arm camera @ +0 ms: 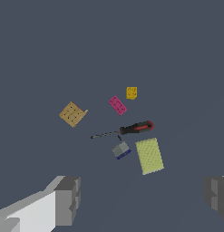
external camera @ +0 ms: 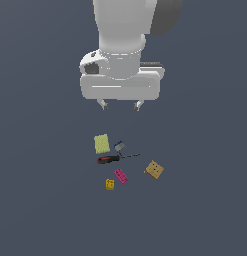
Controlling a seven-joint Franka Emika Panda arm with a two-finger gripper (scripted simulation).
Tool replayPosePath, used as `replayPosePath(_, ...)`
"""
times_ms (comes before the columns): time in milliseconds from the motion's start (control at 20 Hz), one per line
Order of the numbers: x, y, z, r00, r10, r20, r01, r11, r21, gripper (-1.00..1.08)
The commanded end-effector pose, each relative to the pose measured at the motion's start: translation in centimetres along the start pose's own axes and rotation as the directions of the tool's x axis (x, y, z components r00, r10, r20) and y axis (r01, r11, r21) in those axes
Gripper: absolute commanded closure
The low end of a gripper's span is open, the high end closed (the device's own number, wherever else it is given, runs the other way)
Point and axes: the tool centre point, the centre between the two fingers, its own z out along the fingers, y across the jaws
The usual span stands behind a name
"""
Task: Pick up a designated object from a clutter of objects.
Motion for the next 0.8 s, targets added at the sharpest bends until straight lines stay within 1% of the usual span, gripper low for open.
replayPosePath(0,0.0,0.0,0.0,1.0,0.0,0.0,0.0,1.0,0.0,-0.92)
replayPosePath(400,-0.4,1.0,0.3,0.999,0.027,0.023,-0.027,1.0,-0.017,-0.92)
replayPosePath(750,-0.3,1.1,0.4,0.999,0.028,0.024,-0.027,0.999,-0.017,-0.92)
